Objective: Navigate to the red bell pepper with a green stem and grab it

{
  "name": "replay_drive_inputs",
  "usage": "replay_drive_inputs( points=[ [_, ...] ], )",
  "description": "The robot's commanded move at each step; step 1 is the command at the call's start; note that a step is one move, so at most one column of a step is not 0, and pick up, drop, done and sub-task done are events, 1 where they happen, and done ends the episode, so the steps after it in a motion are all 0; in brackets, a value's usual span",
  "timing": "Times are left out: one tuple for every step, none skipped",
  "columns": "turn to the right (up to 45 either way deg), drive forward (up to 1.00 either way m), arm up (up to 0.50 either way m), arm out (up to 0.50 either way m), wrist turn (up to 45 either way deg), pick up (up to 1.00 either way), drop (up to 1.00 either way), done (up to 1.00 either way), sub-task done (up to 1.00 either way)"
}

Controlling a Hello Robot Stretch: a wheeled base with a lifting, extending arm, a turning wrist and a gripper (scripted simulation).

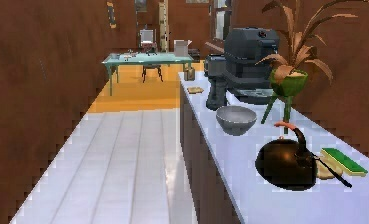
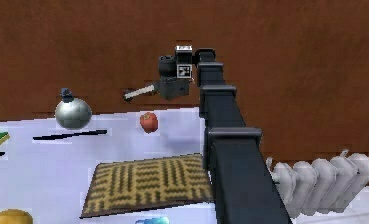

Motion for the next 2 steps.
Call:
replay_drive_inputs(
  points=[
    [0.0, 0.00, -0.10, 0.00, 0.0, 0.00, 0.00, 0.00, 0.00],
    [0.0, 0.00, 0.00, 0.00, 0.0, 1.00, 0.00, 0.00, 0.00]
  ],
)
